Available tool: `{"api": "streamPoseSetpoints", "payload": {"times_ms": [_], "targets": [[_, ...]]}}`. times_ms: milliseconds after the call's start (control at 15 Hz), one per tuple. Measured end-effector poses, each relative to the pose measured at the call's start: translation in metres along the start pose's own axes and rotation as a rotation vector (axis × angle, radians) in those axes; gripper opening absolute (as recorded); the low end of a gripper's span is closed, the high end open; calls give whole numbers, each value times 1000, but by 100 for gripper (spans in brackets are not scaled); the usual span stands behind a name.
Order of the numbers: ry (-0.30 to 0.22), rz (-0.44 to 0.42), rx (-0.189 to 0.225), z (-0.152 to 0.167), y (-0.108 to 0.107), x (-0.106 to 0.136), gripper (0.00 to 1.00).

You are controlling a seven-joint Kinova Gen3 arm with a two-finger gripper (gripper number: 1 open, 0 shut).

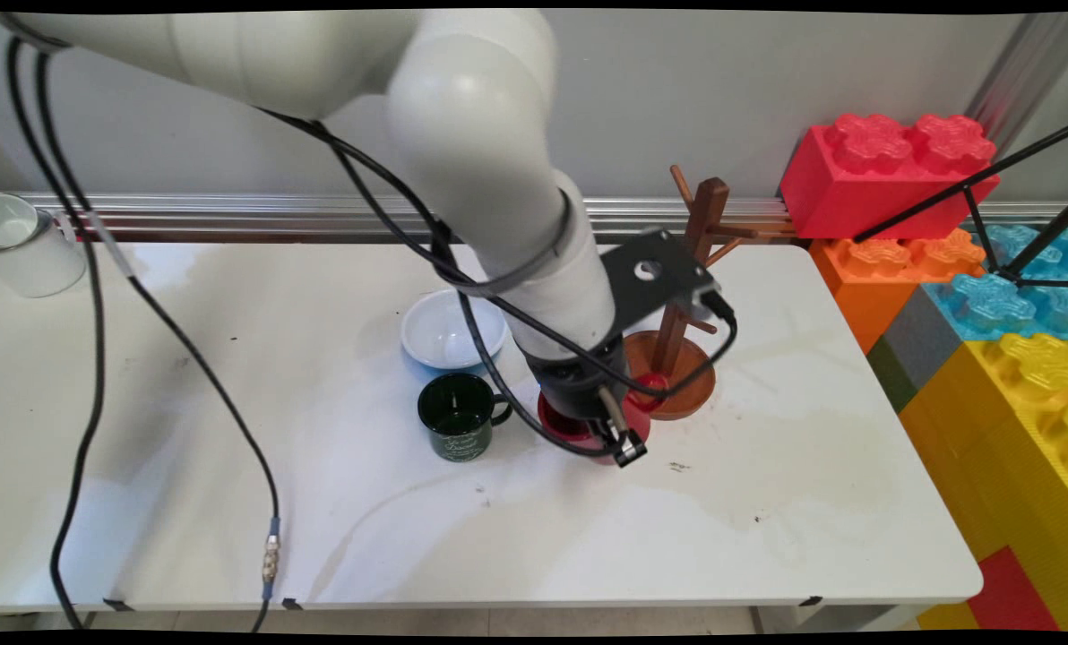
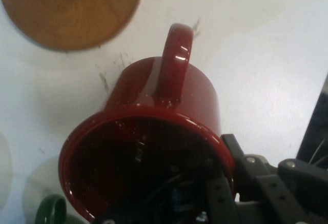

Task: Place the picked object on the table

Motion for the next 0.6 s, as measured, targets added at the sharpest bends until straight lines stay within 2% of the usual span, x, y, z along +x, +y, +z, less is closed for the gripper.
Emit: {"api": "streamPoseSetpoints", "payload": {"times_ms": [133,600], "targets": [[-46,22,10,9,4,5,0],[-150,59,26,36,10,16,0]]}}
